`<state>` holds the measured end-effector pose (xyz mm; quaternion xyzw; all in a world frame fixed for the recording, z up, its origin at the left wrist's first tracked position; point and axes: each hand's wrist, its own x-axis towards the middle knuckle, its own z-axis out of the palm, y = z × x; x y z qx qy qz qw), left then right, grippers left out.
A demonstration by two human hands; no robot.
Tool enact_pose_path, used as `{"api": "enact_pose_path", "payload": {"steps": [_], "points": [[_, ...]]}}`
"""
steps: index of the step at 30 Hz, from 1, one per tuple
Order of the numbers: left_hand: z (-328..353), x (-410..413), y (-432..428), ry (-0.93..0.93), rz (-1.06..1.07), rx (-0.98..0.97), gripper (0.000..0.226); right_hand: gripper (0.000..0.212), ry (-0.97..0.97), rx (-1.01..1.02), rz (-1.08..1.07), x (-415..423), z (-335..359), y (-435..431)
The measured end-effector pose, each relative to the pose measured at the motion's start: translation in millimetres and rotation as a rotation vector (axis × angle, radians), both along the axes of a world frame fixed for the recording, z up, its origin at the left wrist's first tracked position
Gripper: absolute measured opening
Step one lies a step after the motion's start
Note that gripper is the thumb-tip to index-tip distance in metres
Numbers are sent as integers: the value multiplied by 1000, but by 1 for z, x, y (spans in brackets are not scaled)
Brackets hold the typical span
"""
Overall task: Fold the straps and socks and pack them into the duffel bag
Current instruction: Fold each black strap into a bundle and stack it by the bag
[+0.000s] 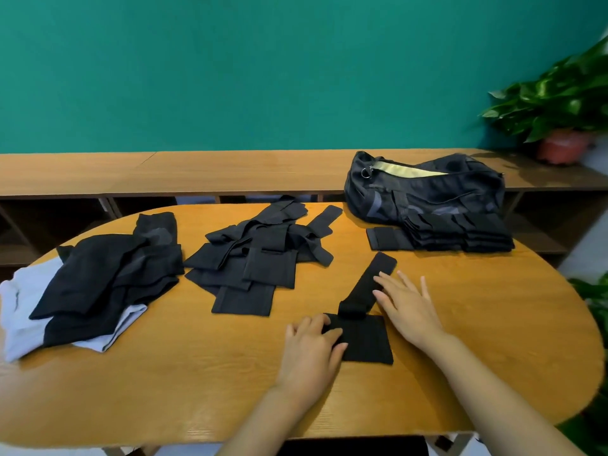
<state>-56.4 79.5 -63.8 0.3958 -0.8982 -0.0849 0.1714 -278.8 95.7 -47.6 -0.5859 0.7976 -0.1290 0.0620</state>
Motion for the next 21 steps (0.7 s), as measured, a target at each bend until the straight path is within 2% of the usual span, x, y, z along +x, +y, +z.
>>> {"api": "enact_pose_path", "payload": {"steps": [4, 7, 11, 14, 19, 21], "points": [[-8, -15, 6, -6, 21, -69, 26, 44, -18, -121, 49, 7, -8, 29], [-12, -13, 8, 37, 9, -49, 29, 43, -55, -180, 94, 18, -14, 51], [-13, -7, 8, 67, -52, -5, 41, 57, 12, -25, 125, 27, -21, 67], [-12, 1, 9, 59, -128, -1, 53, 69, 45, 10, 121, 27, -24, 76], [-19, 21, 9, 45, -178, -64, 60, 60, -39, -7, 176, 33, -23, 85], [-18, 26, 12, 34, -174, -24, 62, 57, -53, -19, 171, 38, -23, 86]]}}
